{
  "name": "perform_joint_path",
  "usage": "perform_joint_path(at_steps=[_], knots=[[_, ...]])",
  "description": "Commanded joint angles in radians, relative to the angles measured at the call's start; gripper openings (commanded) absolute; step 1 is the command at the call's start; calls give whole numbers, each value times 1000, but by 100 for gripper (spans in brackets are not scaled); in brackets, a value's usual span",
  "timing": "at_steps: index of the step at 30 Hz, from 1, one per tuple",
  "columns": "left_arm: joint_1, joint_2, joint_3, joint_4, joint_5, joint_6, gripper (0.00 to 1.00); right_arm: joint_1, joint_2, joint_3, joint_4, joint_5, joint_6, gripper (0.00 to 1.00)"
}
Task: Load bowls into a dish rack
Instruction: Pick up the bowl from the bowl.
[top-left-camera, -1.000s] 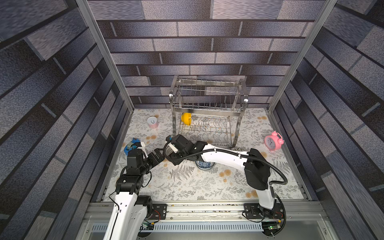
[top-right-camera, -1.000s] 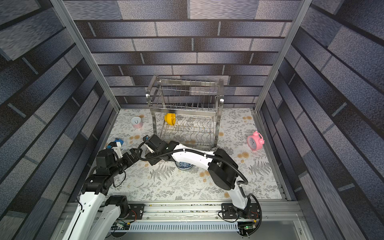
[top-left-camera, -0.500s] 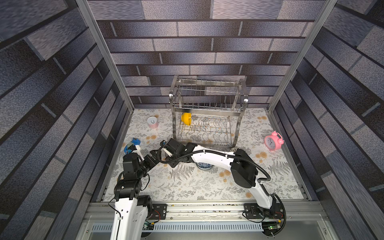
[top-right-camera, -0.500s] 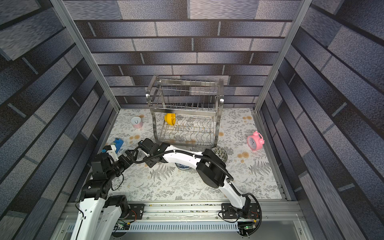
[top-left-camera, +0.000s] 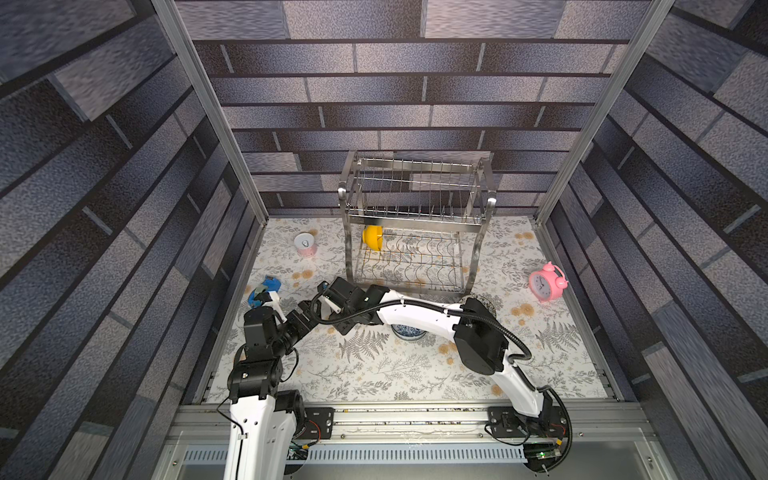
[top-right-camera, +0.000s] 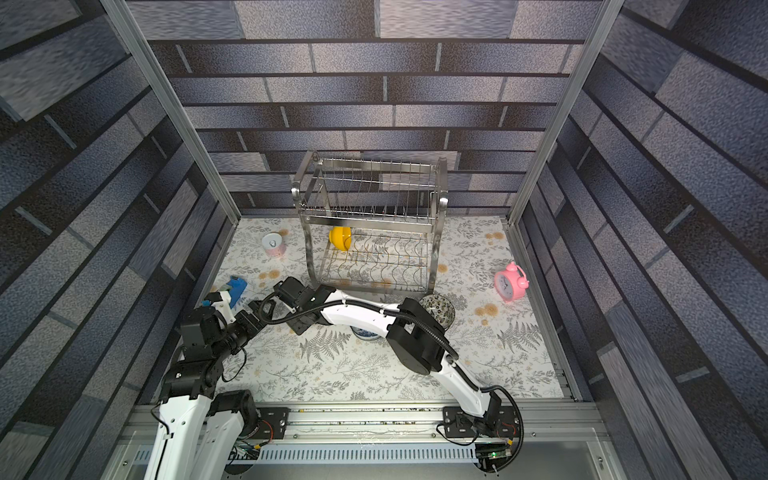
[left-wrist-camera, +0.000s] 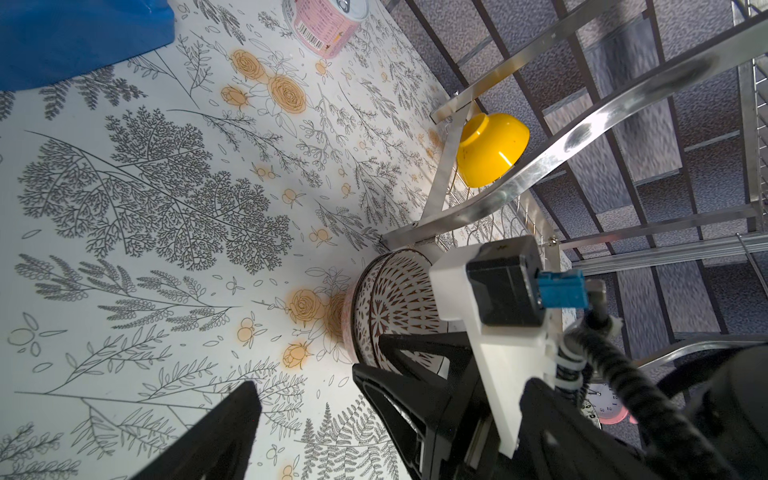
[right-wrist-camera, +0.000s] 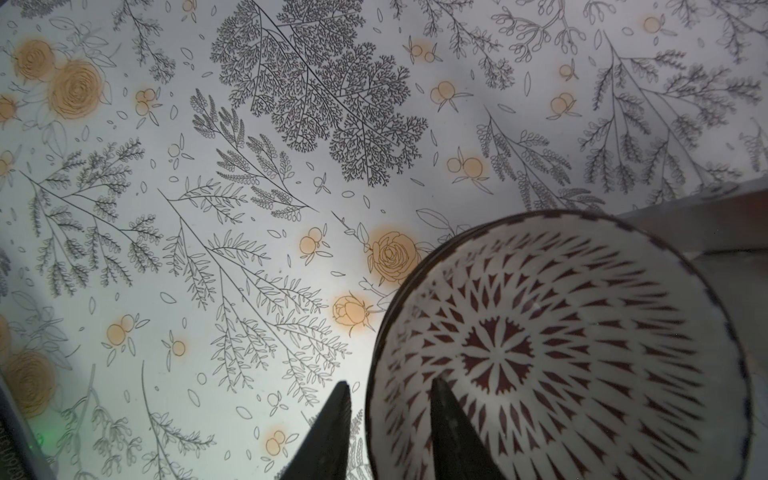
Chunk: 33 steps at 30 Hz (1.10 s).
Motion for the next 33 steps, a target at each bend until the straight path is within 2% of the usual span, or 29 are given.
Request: perform_joint_path(at_steps=[1,9,12,16,29,33], knots=[[7,0,-5,-4,29,6,100,12,32,33,-36,9,-9,30],[17,2,-2,-3,36,10,100,12,38,45,-42,9,-10,19],[19,4,-2,-4,36,12,100,11,33,46,-42,9,-11,9],[23,5,-2,-4,36,13,100,11,23,46,-40,3,-9,0],[28,-1,4,-12,35,16,100,12,-24,-5,25,-51,35,0],[27,-2,1,-1,41,19,100,11,-69,-55,77,-29,54,0]])
